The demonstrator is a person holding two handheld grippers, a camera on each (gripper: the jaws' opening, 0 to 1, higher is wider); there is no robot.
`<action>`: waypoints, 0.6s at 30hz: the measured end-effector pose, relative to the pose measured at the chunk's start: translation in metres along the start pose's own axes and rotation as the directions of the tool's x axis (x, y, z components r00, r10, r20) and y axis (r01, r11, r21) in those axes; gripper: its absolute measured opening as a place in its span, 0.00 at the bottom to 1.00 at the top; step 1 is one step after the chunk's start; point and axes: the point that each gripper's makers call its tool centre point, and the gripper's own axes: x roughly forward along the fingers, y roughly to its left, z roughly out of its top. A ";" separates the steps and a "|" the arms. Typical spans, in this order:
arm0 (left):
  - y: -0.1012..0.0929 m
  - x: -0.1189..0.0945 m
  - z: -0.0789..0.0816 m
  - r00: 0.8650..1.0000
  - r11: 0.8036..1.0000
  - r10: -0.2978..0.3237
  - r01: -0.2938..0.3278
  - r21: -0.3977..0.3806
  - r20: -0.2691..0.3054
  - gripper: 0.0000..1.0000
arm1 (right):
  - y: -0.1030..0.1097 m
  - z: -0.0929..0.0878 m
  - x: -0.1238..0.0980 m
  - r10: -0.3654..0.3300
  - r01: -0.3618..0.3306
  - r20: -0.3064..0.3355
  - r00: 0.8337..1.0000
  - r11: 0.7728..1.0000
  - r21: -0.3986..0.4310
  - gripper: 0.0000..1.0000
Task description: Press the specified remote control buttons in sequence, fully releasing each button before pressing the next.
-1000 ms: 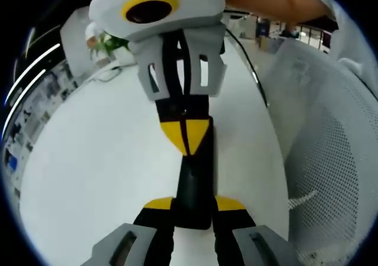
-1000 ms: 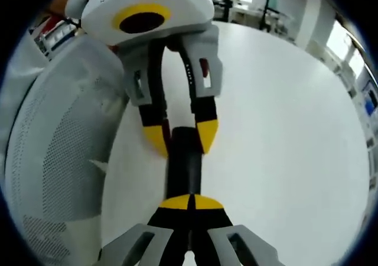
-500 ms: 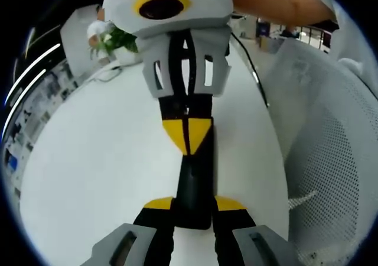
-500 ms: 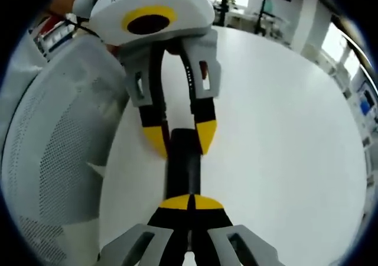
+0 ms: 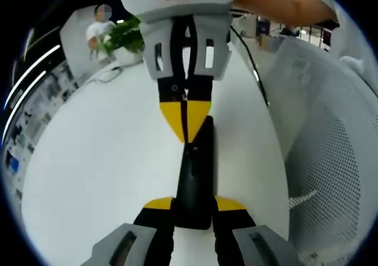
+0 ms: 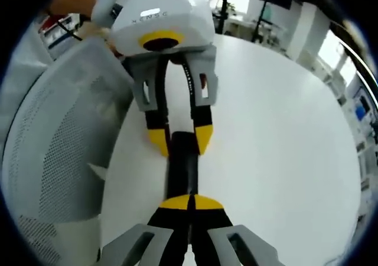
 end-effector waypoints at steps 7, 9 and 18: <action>0.000 0.000 0.000 1.000 1.000 0.001 -0.001 0.004 -0.001 0.23 | 0.008 0.000 0.006 0.019 -0.019 -0.017 1.000 1.000 -0.022 0.00; 0.000 0.000 0.000 1.000 1.000 0.002 -0.002 0.004 0.000 0.23 | 0.008 0.000 0.007 0.022 -0.023 -0.020 1.000 0.999 -0.023 0.00; -0.001 0.000 0.000 1.000 1.000 0.000 0.000 0.003 0.002 0.23 | 0.009 -0.001 0.010 0.025 -0.026 -0.031 0.999 0.999 -0.032 0.00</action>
